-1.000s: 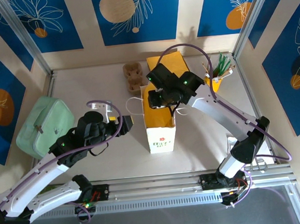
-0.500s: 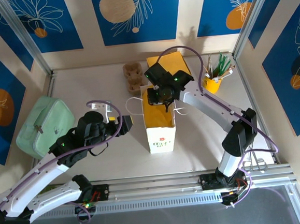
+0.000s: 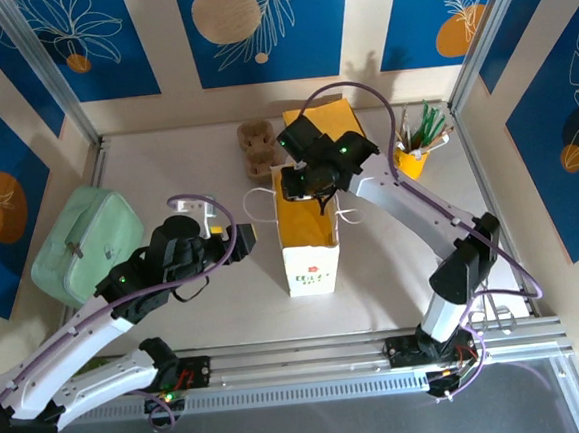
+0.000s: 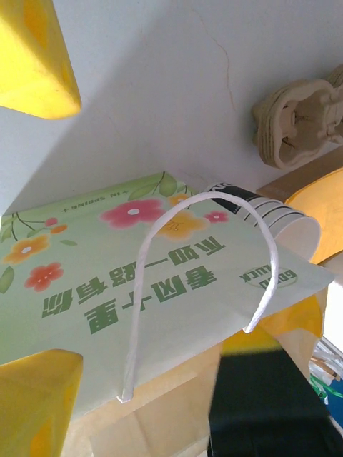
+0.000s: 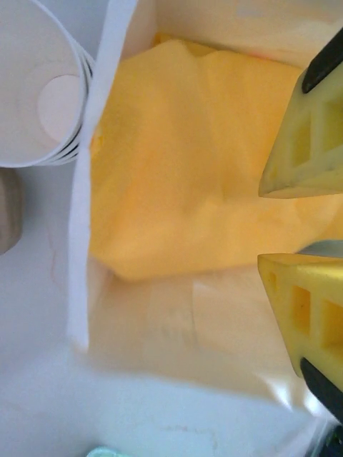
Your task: Pack the takeout coffee
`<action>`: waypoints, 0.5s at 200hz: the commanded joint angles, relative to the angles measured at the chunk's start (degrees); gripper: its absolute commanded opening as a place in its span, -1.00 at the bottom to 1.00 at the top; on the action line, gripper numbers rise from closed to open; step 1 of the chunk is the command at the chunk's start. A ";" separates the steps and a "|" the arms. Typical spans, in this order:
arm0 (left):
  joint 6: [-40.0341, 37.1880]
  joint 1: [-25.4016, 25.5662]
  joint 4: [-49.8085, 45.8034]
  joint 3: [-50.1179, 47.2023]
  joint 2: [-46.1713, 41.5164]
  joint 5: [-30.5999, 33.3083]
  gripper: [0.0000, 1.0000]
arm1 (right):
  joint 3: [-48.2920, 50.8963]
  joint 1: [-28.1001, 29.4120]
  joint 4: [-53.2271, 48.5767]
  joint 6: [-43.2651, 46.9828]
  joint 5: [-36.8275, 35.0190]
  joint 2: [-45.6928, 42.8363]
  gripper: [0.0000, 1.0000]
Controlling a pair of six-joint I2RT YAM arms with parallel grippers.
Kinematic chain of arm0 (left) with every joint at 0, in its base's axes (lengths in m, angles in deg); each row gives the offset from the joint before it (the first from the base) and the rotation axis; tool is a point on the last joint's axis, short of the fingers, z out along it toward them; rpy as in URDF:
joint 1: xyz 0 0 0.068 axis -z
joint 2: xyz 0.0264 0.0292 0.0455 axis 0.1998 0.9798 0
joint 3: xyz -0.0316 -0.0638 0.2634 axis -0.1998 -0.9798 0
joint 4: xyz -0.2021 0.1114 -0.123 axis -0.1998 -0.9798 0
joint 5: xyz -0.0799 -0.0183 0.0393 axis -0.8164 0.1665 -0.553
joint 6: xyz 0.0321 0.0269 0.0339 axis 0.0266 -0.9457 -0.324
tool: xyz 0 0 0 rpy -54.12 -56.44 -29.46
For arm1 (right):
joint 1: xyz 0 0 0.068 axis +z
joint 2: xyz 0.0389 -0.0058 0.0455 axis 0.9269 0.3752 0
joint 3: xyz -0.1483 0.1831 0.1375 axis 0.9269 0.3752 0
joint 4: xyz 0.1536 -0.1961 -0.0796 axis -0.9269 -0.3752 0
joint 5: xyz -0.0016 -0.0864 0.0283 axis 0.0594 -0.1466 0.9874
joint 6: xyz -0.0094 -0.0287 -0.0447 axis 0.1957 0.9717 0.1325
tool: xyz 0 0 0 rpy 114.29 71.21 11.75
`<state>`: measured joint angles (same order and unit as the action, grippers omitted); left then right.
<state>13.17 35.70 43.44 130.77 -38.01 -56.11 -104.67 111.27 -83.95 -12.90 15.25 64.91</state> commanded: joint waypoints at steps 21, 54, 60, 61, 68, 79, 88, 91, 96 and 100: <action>-2.73 -0.20 -3.59 2.14 -1.10 4.73 0.70 | -2.07 0.29 0.62 2.92 0.17 -9.05 -0.31; -6.67 -0.33 -5.16 3.74 -1.36 10.99 0.76 | 0.79 -2.15 3.39 4.11 1.59 -15.90 -0.12; -7.35 -0.33 -5.38 3.87 -1.29 12.34 0.78 | 1.93 -2.99 4.03 4.02 2.34 -17.34 -0.07; -7.46 -0.35 -5.36 3.94 -1.37 12.53 0.79 | 2.20 -3.07 4.30 4.02 2.58 -17.62 -0.07; -8.39 -0.45 -5.41 4.17 -1.42 13.92 0.81 | 3.66 -4.47 5.50 3.99 3.87 -19.52 -0.06; -9.77 -0.55 -5.27 4.35 -1.45 15.94 0.85 | 6.48 -6.53 7.15 3.74 5.17 -22.46 0.01; -10.87 -0.62 -5.22 4.39 -1.52 17.56 0.89 | 8.95 -8.45 8.61 3.93 6.53 -24.74 0.05; -11.25 -0.57 -5.18 4.40 -1.52 18.10 0.90 | 9.89 -9.09 9.13 4.09 6.97 -25.61 0.06; -11.78 -0.62 -5.09 4.38 -1.59 19.12 0.93 | 11.30 -10.10 9.80 4.27 7.35 -26.94 0.08; -12.30 -0.72 -4.94 4.37 -1.69 19.92 0.95 | 12.64 -11.04 10.16 4.27 7.43 -27.92 0.11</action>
<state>5.58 35.68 39.33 133.55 -38.82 -43.33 -97.81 104.04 -77.53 -9.41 18.64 41.70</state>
